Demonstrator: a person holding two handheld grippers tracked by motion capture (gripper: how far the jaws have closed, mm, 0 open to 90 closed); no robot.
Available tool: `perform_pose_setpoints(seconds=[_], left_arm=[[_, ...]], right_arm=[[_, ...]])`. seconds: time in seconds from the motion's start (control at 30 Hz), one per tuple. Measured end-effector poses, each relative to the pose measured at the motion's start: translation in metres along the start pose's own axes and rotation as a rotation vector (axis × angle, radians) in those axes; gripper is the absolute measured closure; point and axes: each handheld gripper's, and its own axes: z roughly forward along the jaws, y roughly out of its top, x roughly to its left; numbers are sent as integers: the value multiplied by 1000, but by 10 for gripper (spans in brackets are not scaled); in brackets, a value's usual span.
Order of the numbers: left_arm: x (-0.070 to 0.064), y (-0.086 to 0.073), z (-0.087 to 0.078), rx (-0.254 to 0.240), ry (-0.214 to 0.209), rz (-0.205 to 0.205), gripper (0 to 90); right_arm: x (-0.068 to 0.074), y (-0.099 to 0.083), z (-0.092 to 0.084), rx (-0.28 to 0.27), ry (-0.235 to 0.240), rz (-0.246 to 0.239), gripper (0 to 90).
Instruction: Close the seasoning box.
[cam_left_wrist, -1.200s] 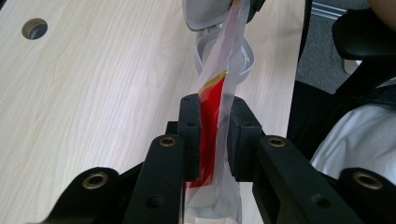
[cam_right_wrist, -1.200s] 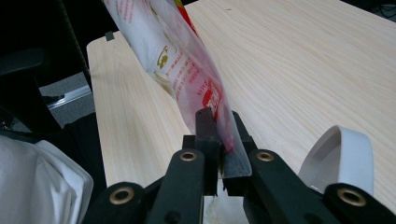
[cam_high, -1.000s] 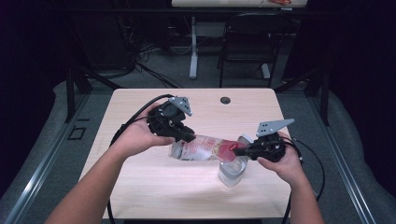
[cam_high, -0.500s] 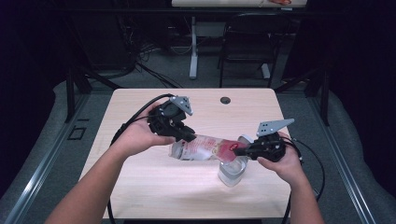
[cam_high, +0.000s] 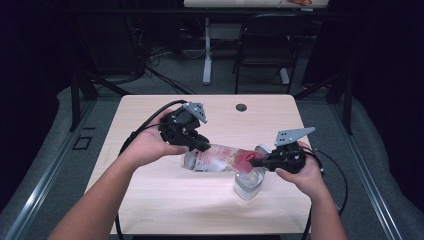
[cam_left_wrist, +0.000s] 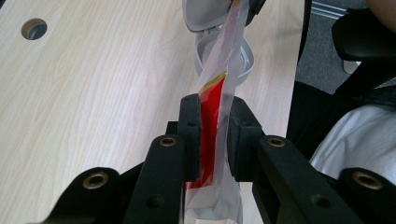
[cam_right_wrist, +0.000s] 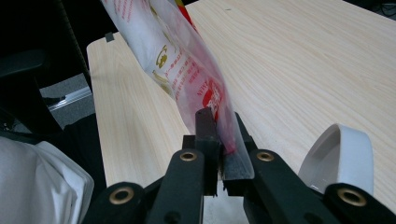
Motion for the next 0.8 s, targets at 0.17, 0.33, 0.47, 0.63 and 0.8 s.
perform_pose_setpoints(seconds=[0.17,0.33,0.47,0.63,0.8], left_arm=[[0,1,0,1,0,6,784],[0,2,0,0,1,5,784],[0,3,0,-2,0,5,784],[0,3,0,-2,-1,5,785],[0,3,0,-3,-1,4,785]], right_arm=[[0,0,0,1,0,2,876],[-1,0,0,2,-3,3,876],[-1,-1,0,2,-3,3,876],[-1,-1,0,0,-1,4,875],[-1,-1,0,2,-1,4,874]])
